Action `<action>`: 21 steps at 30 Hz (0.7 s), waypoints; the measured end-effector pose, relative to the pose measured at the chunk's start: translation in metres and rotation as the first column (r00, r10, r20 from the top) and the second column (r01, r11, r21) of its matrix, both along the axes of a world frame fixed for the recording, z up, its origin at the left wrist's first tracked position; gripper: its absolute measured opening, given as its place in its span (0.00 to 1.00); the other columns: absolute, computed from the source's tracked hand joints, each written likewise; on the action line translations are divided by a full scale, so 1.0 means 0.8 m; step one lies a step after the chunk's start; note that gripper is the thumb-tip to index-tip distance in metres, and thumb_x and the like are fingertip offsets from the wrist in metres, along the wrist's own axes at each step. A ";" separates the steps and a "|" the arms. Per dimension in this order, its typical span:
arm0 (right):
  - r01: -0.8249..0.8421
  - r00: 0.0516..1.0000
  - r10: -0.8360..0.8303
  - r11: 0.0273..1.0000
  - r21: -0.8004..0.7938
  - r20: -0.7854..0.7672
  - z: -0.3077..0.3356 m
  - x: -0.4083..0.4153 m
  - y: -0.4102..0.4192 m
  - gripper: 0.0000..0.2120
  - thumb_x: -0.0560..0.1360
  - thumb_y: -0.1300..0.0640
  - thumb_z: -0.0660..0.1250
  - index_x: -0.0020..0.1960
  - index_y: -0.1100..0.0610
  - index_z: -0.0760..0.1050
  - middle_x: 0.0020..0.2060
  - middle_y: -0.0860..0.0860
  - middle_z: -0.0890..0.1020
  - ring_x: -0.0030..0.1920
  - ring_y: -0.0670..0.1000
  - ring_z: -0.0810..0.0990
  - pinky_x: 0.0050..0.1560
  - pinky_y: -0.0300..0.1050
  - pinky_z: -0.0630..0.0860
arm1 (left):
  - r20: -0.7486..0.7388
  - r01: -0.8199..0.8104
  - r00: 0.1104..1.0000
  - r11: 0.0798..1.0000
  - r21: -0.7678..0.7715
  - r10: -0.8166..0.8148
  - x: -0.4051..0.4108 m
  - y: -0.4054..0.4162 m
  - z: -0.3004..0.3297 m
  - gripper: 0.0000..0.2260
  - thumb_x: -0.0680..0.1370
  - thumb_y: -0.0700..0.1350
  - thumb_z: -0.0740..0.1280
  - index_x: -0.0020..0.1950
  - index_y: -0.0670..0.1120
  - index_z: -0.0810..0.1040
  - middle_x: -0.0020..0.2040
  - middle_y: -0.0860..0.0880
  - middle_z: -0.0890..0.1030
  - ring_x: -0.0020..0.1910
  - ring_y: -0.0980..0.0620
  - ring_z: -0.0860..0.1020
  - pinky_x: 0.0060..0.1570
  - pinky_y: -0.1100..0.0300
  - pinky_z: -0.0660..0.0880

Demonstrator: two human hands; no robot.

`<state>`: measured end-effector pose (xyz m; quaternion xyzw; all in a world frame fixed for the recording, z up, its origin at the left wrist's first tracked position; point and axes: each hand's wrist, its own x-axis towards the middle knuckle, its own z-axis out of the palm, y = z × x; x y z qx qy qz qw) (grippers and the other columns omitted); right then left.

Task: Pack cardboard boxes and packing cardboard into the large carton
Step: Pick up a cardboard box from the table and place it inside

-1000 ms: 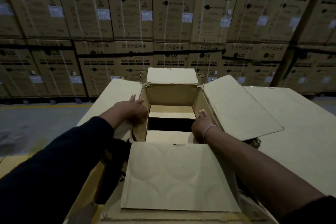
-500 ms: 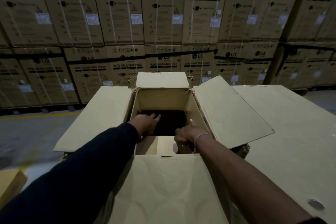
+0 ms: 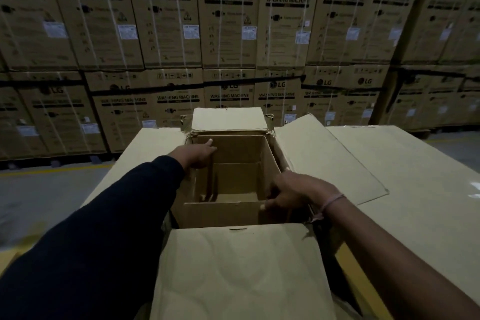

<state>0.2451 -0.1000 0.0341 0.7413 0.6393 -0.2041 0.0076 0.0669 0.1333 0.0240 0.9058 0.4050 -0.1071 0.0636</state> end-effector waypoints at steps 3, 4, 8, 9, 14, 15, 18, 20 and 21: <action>-0.038 0.992 0.041 0.999 -0.026 0.120 0.000 0.004 -0.013 0.19 0.78 0.37 0.69 0.60 0.48 0.83 0.53 0.46 0.84 0.62 0.50 0.76 0.70 0.56 0.63 | -0.086 0.061 0.995 0.987 0.146 -0.048 0.003 0.002 -0.007 0.32 0.83 0.33 0.58 0.84 0.53 0.56 0.85 0.47 0.45 0.80 0.38 0.60 0.77 0.43 0.65; -0.048 0.987 0.050 0.999 -0.017 0.153 0.000 0.002 -0.016 0.20 0.78 0.37 0.69 0.62 0.48 0.83 0.56 0.48 0.84 0.65 0.52 0.76 0.76 0.61 0.55 | -0.108 0.077 0.992 0.980 0.182 -0.057 0.004 0.003 -0.010 0.31 0.83 0.35 0.59 0.84 0.53 0.56 0.85 0.46 0.47 0.80 0.38 0.61 0.77 0.42 0.64; -0.047 0.985 0.034 0.996 0.076 0.172 0.005 -0.003 -0.026 0.23 0.77 0.38 0.72 0.67 0.48 0.79 0.61 0.46 0.83 0.68 0.52 0.76 0.79 0.67 0.42 | -0.162 0.147 0.981 0.951 0.272 -0.106 0.015 0.001 -0.011 0.28 0.83 0.42 0.63 0.83 0.52 0.60 0.84 0.46 0.57 0.80 0.39 0.62 0.78 0.41 0.61; -0.059 0.981 0.041 0.994 0.091 0.187 0.007 -0.005 -0.027 0.23 0.77 0.39 0.72 0.68 0.48 0.78 0.62 0.46 0.82 0.69 0.52 0.76 0.80 0.68 0.41 | -0.166 0.165 0.979 0.942 0.291 -0.120 0.018 0.000 -0.010 0.27 0.83 0.45 0.64 0.82 0.52 0.61 0.83 0.47 0.60 0.79 0.40 0.63 0.77 0.42 0.62; -0.100 0.967 0.084 0.993 0.057 0.240 0.016 -0.021 -0.032 0.20 0.78 0.39 0.71 0.67 0.46 0.79 0.65 0.46 0.78 0.70 0.52 0.73 0.80 0.69 0.44 | -0.218 0.174 0.971 0.923 0.343 -0.103 0.024 -0.010 -0.009 0.28 0.84 0.48 0.63 0.83 0.53 0.60 0.85 0.48 0.55 0.82 0.38 0.55 0.79 0.37 0.54; -0.099 0.971 0.084 0.993 0.057 0.222 0.015 -0.024 -0.034 0.19 0.78 0.39 0.71 0.65 0.46 0.80 0.64 0.46 0.78 0.68 0.51 0.74 0.80 0.68 0.49 | -0.231 0.167 0.969 0.922 0.350 -0.088 0.024 -0.011 -0.008 0.28 0.84 0.48 0.62 0.83 0.53 0.59 0.85 0.47 0.53 0.82 0.37 0.54 0.79 0.37 0.53; -0.119 0.979 0.107 0.991 0.058 0.174 0.010 -0.032 -0.038 0.18 0.79 0.41 0.71 0.65 0.47 0.82 0.61 0.47 0.80 0.64 0.51 0.77 0.78 0.56 0.62 | -0.240 0.141 0.969 0.928 0.344 -0.058 0.026 -0.009 -0.003 0.27 0.85 0.47 0.61 0.84 0.52 0.59 0.85 0.46 0.49 0.82 0.36 0.53 0.79 0.36 0.51; -0.131 0.976 0.122 0.991 0.040 0.180 0.008 -0.036 -0.039 0.18 0.79 0.42 0.70 0.66 0.48 0.82 0.62 0.48 0.80 0.63 0.52 0.79 0.67 0.50 0.73 | -0.248 0.134 0.967 0.932 0.338 -0.049 0.030 -0.006 0.003 0.27 0.85 0.46 0.61 0.84 0.51 0.59 0.85 0.45 0.49 0.82 0.36 0.53 0.80 0.37 0.52; -0.128 0.976 0.120 0.991 0.033 0.184 0.007 -0.038 -0.038 0.18 0.79 0.43 0.70 0.66 0.48 0.82 0.62 0.48 0.79 0.62 0.53 0.79 0.62 0.49 0.77 | -0.256 0.133 0.966 0.932 0.338 -0.045 0.033 -0.005 0.004 0.27 0.85 0.46 0.61 0.84 0.51 0.58 0.85 0.45 0.49 0.82 0.37 0.53 0.80 0.37 0.52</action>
